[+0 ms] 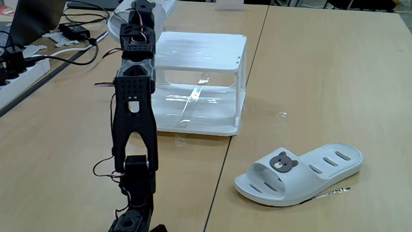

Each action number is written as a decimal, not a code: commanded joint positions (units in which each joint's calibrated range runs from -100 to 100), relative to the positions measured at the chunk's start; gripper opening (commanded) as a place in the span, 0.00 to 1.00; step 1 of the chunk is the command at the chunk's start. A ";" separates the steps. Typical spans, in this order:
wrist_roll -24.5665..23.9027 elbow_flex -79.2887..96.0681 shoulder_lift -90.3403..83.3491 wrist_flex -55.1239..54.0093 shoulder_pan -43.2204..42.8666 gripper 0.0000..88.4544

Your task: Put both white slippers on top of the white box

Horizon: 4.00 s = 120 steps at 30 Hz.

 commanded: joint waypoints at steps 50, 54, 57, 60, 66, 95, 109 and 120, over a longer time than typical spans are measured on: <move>0.42 -4.91 1.87 9.26 4.38 0.24; 0.42 -4.55 -0.82 11.68 4.29 0.24; 0.42 -4.55 -4.11 15.90 4.29 0.24; 0.42 -4.46 -6.71 17.46 4.38 0.24; 0.42 -2.11 -11.85 23.75 3.96 0.24; 0.42 94.33 -81.35 22.89 34.97 0.25; 0.42 109.75 -75.37 14.61 34.64 0.01; 0.42 118.32 -50.64 -24.48 42.86 0.01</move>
